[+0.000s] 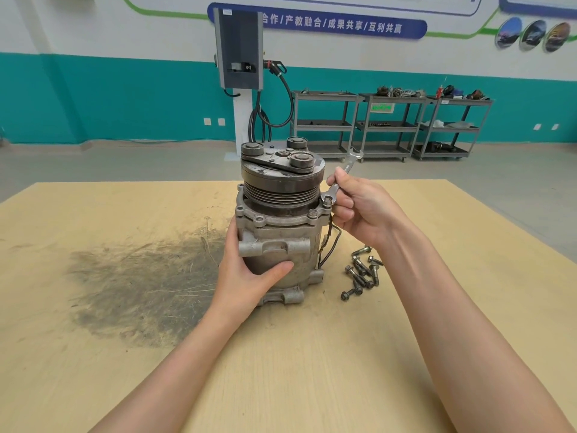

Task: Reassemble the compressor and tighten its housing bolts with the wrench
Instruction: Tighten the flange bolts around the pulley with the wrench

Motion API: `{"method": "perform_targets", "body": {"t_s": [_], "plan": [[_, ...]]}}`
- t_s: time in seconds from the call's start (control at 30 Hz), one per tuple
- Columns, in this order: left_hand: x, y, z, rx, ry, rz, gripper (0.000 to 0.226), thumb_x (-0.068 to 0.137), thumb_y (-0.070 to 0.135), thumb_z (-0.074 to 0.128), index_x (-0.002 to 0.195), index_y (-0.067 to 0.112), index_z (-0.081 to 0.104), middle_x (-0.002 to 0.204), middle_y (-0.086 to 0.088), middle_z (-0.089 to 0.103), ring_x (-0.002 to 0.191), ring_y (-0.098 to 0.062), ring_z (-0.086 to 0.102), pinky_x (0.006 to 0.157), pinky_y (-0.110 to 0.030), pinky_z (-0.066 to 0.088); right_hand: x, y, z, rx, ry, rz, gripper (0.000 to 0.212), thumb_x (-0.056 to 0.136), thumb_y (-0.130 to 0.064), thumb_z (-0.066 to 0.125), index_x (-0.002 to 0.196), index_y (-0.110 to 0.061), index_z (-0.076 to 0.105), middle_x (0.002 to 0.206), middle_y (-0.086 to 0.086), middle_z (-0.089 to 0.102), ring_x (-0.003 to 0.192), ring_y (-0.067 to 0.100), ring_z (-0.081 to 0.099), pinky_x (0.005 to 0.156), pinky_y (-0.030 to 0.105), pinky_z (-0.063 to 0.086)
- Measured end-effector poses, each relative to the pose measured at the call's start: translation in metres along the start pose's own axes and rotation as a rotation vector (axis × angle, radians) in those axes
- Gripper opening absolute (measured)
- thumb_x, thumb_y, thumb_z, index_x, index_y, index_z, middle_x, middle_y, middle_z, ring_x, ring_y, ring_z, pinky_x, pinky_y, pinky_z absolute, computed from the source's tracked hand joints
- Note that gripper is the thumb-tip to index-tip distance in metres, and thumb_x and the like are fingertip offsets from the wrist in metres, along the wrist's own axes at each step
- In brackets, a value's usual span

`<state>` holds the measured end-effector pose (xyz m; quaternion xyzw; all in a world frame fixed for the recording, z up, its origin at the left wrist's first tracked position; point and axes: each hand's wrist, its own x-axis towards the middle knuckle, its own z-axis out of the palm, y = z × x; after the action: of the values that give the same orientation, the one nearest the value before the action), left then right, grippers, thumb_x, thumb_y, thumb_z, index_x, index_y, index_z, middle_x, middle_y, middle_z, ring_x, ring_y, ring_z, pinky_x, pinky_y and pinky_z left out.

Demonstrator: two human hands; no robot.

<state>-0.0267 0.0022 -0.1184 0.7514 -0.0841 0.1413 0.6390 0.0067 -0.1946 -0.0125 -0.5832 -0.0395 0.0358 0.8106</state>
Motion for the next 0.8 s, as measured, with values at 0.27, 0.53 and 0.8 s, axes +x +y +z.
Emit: {"method": "perform_targets", "body": {"t_s": [0.27,0.53,0.8], "plan": [[-0.001,0.0,-0.001,0.004,-0.008,-0.003,0.112,0.053,0.053,0.084,0.149,0.028,0.032,0.14,0.008,0.056,0.132,-0.009,0.05,0.114,-0.044,0.04,-0.002,0.022,0.006,-0.053,0.167,-0.346,0.031,0.105,-0.023,0.043,0.078,-0.012,0.054,0.044,-0.007,0.039,0.038,0.008,0.032,0.039,0.018,0.028],[-0.001,0.001,-0.001,0.006,0.0,-0.003,0.111,0.052,0.054,0.084,0.147,0.028,0.033,0.138,0.007,0.057,0.131,-0.011,0.052,0.113,-0.044,0.041,-0.007,0.052,0.013,-0.354,0.396,-1.076,0.02,0.098,-0.024,0.043,0.08,-0.017,0.047,0.062,-0.009,0.047,0.049,0.014,0.04,0.045,0.035,0.034],[-0.001,0.001,0.0,-0.005,-0.006,-0.009,0.112,0.053,0.054,0.085,0.148,0.029,0.032,0.14,0.007,0.056,0.132,-0.011,0.05,0.114,-0.044,0.039,-0.008,0.023,0.013,-0.117,0.29,-0.846,0.036,0.106,-0.028,0.029,0.076,-0.02,0.046,0.049,-0.012,0.04,0.041,0.011,0.034,0.038,0.026,0.028]]}}
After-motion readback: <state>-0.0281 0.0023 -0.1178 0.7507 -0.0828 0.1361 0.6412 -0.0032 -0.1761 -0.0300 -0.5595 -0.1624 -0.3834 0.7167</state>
